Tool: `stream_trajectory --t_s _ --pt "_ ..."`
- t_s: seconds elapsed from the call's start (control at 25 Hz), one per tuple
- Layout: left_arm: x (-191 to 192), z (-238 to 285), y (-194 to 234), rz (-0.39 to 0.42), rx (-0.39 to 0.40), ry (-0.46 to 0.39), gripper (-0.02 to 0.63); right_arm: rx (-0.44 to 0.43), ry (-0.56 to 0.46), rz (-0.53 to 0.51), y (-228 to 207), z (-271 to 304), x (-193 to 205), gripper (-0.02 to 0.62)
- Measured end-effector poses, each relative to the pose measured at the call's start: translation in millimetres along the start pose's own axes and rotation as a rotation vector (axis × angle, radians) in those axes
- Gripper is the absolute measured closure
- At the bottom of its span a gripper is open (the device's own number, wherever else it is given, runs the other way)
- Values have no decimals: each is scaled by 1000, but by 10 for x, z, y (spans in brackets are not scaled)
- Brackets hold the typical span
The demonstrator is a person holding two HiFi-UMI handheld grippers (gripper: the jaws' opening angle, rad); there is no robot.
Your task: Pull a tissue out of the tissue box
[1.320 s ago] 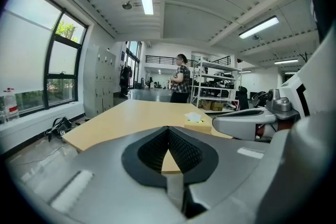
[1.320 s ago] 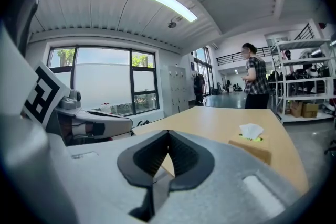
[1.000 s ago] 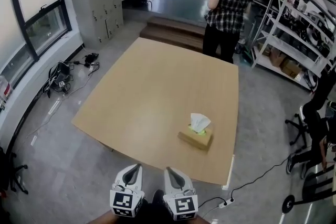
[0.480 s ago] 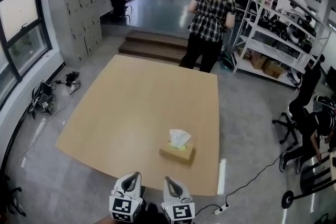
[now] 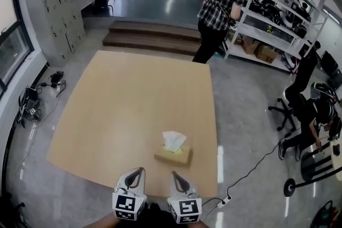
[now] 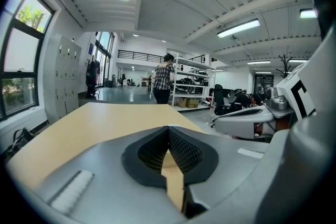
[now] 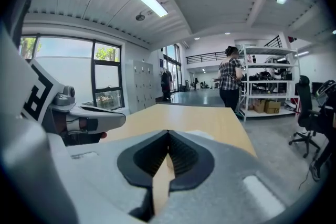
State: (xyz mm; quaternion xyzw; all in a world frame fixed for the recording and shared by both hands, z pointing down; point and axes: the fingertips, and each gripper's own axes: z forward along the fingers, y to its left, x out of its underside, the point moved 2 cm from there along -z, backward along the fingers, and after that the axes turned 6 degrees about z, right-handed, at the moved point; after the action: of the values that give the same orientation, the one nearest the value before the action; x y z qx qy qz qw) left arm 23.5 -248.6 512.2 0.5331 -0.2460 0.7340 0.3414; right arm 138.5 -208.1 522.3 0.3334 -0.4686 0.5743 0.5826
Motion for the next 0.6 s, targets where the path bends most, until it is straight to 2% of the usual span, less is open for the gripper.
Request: stream_trajectory --t_s 0.36,0.6 --pt "-41 444 170 13 89 24 588 102 52 17 -248 368 -159 603" --pt "0 719 293 18 123 59 588 154 166 29 -414 690 -42 603"
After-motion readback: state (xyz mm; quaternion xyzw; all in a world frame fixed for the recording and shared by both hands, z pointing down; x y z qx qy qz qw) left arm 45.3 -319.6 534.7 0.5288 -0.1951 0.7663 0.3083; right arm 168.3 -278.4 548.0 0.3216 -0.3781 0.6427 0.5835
